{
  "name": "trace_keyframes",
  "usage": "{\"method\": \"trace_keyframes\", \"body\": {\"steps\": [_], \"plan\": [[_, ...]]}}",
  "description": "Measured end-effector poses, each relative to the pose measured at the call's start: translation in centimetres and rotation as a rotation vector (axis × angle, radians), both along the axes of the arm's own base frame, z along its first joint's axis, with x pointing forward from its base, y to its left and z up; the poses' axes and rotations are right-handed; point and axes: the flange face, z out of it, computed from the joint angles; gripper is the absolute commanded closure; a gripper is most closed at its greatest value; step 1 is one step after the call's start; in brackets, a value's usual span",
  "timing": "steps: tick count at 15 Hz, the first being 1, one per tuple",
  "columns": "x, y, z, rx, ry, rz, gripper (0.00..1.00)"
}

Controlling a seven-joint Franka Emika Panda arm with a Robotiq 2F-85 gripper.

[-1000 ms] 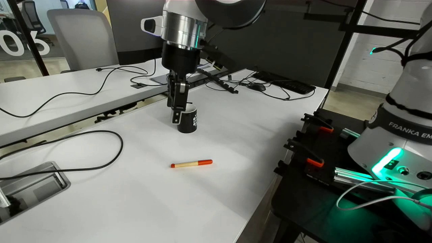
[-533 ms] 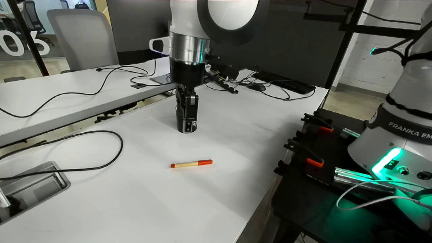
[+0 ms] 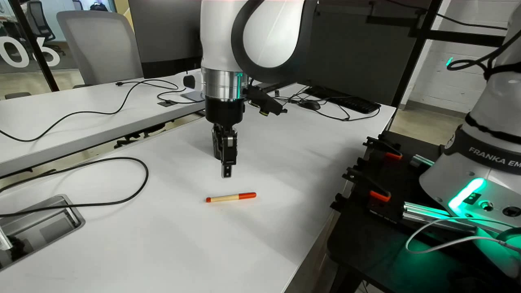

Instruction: Put the pen in the cup

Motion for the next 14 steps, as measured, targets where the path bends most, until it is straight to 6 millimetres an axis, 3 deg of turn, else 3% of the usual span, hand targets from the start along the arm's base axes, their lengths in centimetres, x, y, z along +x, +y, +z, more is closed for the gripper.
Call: {"method": "trace_keyframes", "body": {"steps": [5,14], "plan": [[0.8,1.2,-2.1,0.003,0.029,-0.005,0.0],[1.1,1.5,-2.5,0.011,0.035,-0.045,0.0]]}}
